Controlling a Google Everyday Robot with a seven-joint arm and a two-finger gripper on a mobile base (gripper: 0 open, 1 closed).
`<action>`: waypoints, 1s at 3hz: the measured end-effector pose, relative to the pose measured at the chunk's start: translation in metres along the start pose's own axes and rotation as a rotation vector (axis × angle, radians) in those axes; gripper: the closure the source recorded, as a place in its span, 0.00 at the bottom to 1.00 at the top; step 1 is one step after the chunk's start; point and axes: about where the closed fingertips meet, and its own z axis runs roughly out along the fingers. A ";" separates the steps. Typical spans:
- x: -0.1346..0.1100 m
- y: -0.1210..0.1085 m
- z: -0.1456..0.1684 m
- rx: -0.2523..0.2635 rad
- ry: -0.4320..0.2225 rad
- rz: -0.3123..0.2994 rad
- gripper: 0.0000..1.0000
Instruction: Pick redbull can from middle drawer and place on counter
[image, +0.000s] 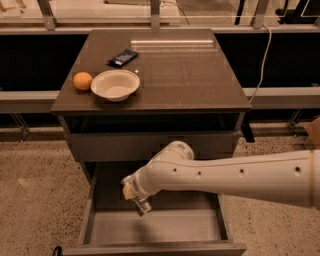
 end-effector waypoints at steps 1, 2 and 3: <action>0.023 -0.011 -0.064 0.059 0.091 0.016 1.00; 0.043 -0.005 -0.127 0.119 0.142 0.025 1.00; 0.070 0.013 -0.182 0.125 0.153 -0.032 1.00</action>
Offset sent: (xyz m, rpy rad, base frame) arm 0.0179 -0.0884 0.2087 0.2110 -0.1767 0.1448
